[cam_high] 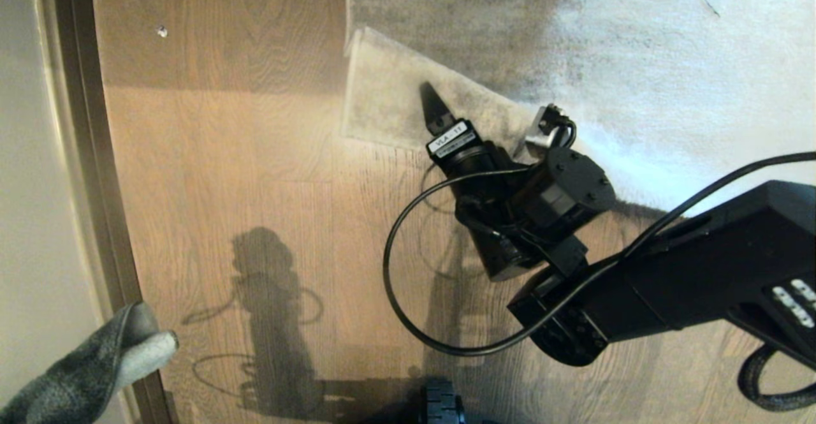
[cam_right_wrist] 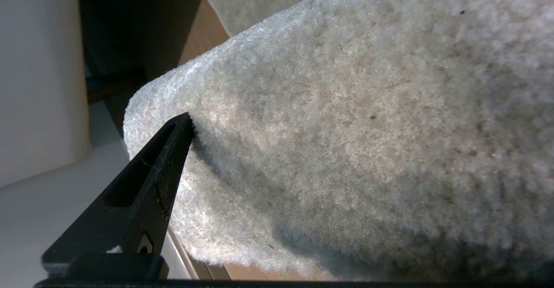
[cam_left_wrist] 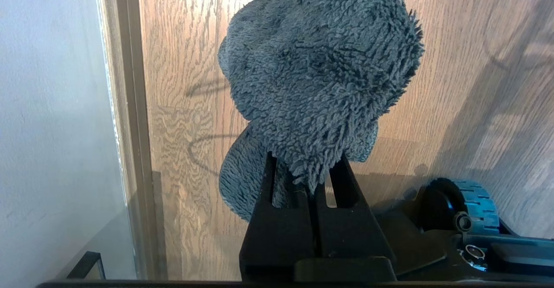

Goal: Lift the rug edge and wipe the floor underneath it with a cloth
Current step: Lift up the carpet

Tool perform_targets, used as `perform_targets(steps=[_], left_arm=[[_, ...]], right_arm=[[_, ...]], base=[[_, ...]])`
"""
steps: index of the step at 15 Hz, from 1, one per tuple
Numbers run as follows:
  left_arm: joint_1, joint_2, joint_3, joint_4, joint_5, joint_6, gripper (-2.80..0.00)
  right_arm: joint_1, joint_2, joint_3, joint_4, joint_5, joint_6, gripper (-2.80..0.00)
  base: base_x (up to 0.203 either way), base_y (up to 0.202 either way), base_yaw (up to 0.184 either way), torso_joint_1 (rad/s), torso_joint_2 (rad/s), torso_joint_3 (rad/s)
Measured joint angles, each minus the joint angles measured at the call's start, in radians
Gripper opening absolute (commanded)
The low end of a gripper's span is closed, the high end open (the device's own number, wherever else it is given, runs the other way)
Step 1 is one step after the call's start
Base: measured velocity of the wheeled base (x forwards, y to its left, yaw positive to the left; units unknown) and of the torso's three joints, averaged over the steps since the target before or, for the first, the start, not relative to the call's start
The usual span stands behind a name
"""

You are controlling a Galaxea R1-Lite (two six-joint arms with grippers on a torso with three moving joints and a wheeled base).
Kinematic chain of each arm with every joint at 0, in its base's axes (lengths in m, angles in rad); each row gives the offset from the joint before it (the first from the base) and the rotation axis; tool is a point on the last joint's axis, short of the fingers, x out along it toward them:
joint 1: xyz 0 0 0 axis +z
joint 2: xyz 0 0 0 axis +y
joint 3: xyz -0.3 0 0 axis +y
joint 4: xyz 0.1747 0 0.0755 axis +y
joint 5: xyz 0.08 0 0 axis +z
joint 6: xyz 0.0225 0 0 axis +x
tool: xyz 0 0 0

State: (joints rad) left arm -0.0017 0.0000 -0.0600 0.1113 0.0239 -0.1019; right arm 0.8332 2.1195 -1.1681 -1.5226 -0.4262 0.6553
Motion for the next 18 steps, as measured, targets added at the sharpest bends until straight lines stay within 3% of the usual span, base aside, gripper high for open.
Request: perform_targets(steps=[18], left_arm=[[0.000,0.000,0.000,0.000,0.000,0.000,-2.80]], right_arm=[[0.000,0.072,-0.044,0.000,0.060,0.007,0.00]], base=[[0.000,0.000,0.000,0.000,0.00,0.000]])
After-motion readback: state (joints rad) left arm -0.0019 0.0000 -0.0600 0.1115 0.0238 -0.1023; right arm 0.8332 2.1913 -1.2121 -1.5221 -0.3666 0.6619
